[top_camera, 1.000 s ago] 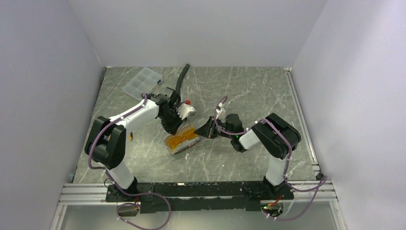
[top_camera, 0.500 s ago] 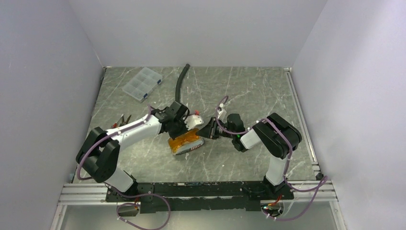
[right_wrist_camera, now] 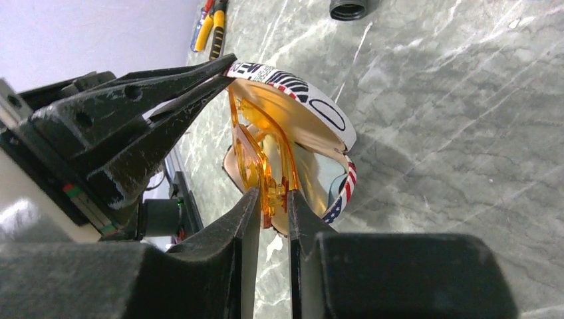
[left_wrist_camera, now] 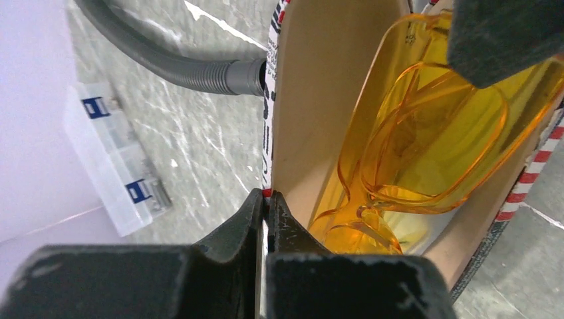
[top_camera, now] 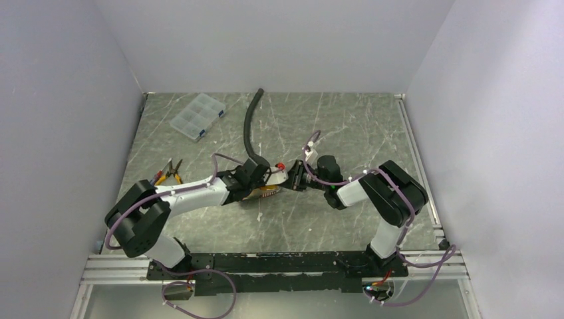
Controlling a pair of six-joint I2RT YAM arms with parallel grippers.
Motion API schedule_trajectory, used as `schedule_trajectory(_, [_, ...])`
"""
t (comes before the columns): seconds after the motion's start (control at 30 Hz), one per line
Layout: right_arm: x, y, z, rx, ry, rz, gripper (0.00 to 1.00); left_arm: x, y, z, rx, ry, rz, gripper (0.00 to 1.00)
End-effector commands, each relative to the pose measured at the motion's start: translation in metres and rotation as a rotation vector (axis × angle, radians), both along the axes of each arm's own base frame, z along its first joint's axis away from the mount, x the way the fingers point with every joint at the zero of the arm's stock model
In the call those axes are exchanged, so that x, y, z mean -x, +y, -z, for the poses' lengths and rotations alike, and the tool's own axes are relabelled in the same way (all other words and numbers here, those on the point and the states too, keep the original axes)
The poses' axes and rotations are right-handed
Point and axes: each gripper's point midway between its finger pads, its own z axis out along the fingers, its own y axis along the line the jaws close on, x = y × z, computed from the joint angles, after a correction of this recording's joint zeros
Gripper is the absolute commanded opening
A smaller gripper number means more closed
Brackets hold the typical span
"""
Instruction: Organize the sunglasses
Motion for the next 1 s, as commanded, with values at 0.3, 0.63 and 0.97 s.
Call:
schedule_trajectory(0.3, [0.006,0.000,0.024,0.034,0.056,-0.058,0.00,-0.023,-0.008,-0.056,0.012,-0.390,-0.011,0.03])
schedule_trajectory(0.63, [0.000,0.002,0.020,0.085,-0.003,-0.147,0.00,-0.007,-0.024,-0.063,0.080,-0.437,0.113,0.03])
schedule_trajectory(0.97, [-0.017,-0.003,0.030,0.171,-0.033,-0.125,0.18,-0.001,-0.031,-0.044,0.079,-0.416,0.183,0.03])
